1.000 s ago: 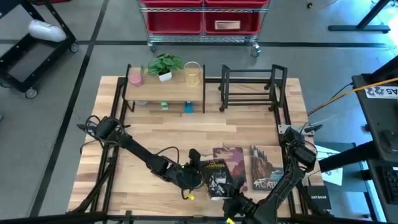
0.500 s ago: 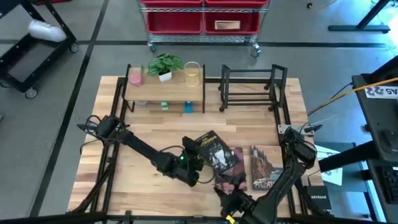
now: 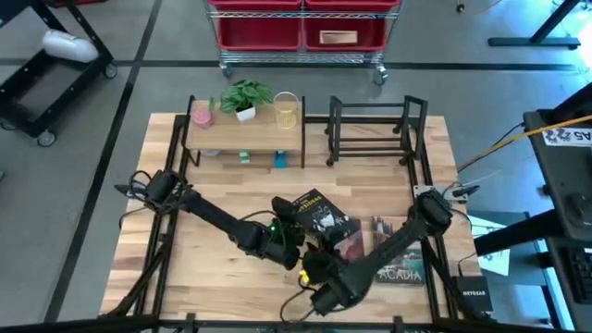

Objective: Stock shelves
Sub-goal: Put the black book on the bookshelf

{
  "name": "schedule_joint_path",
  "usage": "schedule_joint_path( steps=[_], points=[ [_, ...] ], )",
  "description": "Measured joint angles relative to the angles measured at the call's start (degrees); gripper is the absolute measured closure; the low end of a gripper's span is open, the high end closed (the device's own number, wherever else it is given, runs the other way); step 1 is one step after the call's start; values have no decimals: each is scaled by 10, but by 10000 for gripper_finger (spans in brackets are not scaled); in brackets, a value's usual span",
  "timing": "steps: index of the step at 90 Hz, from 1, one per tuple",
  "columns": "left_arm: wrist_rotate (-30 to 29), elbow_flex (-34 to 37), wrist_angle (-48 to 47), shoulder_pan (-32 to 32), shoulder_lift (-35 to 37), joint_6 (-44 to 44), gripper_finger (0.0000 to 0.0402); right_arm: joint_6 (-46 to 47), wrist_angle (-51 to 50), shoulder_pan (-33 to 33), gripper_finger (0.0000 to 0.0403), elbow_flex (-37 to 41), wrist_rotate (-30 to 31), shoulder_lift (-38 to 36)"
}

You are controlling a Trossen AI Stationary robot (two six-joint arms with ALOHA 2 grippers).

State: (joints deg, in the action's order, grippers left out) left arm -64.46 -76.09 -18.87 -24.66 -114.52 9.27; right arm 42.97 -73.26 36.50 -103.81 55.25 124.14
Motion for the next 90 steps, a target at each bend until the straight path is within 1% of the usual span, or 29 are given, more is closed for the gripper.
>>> schedule_joint_path(
  steps=[4,12,15,32,46,58,77,84,90],
  points=[
    [0,0,-11,-3,0,-15,365,0,-4,0,269,1,0,0],
    [3,-1,-39,-11,0,-41,364,4,-9,8,356,2,-9,0],
    [6,-1,-46,-14,0,-47,357,11,-12,13,370,2,-9,1],
    [3,-2,-71,-42,0,-43,278,95,-40,62,370,14,-7,7],
    [47,-2,-75,-68,1,-24,240,167,-42,122,370,64,-11,7],
    [94,-1,-42,-81,0,-41,230,222,11,165,370,118,14,8],
    [141,-1,45,-79,-7,-35,228,315,67,205,370,177,92,8],
    [170,-1,83,-74,-7,-22,228,342,76,212,370,187,99,8],
    [183,-1,114,-70,-7,-11,227,351,85,214,370,196,99,7]
  ],
)
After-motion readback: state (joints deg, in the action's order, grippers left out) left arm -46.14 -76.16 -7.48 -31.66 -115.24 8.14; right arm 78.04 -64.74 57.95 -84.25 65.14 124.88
